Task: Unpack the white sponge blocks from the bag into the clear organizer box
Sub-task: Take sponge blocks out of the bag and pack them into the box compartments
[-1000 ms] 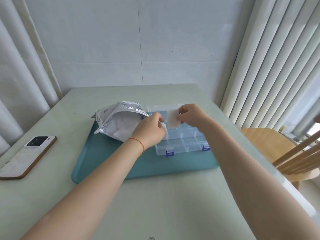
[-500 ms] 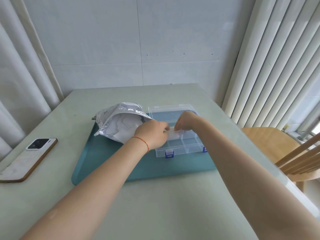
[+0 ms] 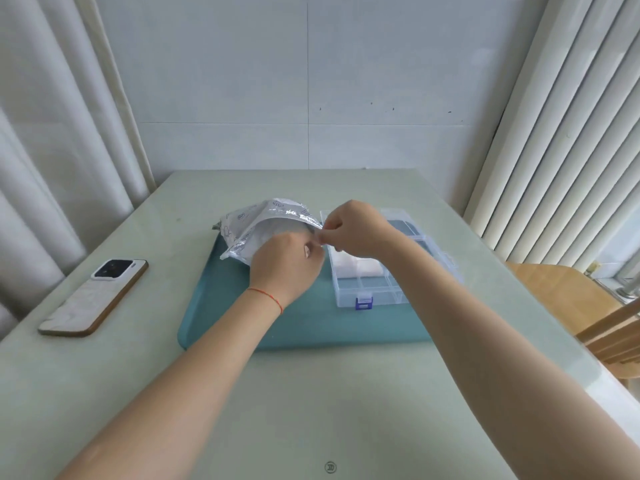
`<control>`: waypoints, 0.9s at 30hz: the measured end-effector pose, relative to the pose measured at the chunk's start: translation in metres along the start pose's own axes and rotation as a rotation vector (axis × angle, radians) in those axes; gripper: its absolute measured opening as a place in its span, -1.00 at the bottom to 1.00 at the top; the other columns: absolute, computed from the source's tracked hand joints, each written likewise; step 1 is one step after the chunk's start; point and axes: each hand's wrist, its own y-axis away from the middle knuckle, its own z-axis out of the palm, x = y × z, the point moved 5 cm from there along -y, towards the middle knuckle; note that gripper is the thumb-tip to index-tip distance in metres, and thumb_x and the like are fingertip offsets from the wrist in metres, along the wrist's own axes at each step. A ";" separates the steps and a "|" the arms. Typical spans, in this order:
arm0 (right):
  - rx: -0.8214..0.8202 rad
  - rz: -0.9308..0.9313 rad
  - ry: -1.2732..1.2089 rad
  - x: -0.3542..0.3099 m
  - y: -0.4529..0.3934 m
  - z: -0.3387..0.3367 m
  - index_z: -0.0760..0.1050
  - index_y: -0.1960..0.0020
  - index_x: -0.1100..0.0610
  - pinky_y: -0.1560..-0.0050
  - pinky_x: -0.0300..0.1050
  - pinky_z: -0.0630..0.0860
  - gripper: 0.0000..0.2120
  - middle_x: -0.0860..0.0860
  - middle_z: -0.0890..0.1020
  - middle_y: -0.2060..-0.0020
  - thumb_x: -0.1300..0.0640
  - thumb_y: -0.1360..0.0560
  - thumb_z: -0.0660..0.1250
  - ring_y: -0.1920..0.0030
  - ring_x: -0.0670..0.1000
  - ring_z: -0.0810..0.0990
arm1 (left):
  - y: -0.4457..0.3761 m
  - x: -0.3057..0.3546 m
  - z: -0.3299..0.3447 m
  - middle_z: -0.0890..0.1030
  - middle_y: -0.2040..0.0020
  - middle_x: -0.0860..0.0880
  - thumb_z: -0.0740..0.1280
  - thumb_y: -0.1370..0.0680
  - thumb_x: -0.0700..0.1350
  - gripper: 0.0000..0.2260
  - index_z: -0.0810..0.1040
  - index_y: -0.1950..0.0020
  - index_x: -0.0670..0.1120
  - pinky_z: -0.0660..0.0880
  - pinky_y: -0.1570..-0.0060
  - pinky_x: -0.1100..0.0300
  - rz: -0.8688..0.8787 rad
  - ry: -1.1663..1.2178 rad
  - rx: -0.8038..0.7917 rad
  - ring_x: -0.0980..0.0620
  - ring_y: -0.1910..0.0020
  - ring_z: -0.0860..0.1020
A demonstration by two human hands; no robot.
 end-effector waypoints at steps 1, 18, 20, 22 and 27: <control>-0.036 0.021 0.022 -0.007 0.000 0.010 0.57 0.19 0.32 0.39 -0.20 0.31 -0.81 0.09 0.53 0.40 0.19 -0.42 0.28 0.40 0.02 0.37 | 0.002 -0.012 -0.004 0.51 0.33 -0.02 0.24 -0.57 -0.03 -0.75 0.53 0.27 -0.06 0.31 0.34 0.15 -0.069 -0.038 -0.031 -0.13 0.23 0.50; 0.166 0.076 0.437 -0.044 0.000 0.062 0.40 0.05 0.09 0.27 -0.15 0.28 -0.90 0.01 0.50 0.16 0.07 -0.57 0.25 0.15 0.12 0.48 | 0.028 -0.076 -0.008 0.70 0.05 -0.09 0.25 -0.54 -0.16 -0.79 0.63 -0.05 -0.18 0.37 0.50 0.31 -0.549 0.692 -0.310 0.04 0.58 0.48; 0.166 0.061 0.408 -0.043 -0.002 0.062 0.48 0.02 0.13 0.25 -0.14 0.31 -0.89 0.04 0.56 0.12 0.10 -0.57 0.22 0.14 0.12 0.50 | 0.030 -0.076 -0.006 0.70 0.09 -0.06 0.23 -0.55 -0.17 -0.78 0.62 -0.08 -0.18 0.37 0.49 0.31 -0.581 0.755 -0.317 0.05 0.58 0.48; 0.199 0.037 0.373 -0.043 -0.001 0.060 0.53 -0.02 0.13 0.24 -0.10 0.36 -0.85 0.06 0.60 0.09 0.11 -0.57 0.21 0.10 0.15 0.55 | 0.031 -0.076 -0.005 0.68 0.11 -0.05 0.24 -0.55 -0.18 -0.79 0.61 -0.09 -0.19 0.36 0.51 0.32 -0.597 0.792 -0.306 0.04 0.58 0.48; 0.378 -0.075 0.339 -0.041 0.010 0.045 0.55 -0.01 0.14 0.22 -0.05 0.43 -0.82 0.06 0.58 0.11 0.08 -0.59 0.22 0.13 0.18 0.55 | 0.030 -0.081 -0.004 0.69 0.01 -0.09 0.28 -0.55 -0.17 -0.78 0.61 -0.14 -0.20 0.38 0.54 0.33 -0.627 0.869 -0.287 0.04 0.59 0.48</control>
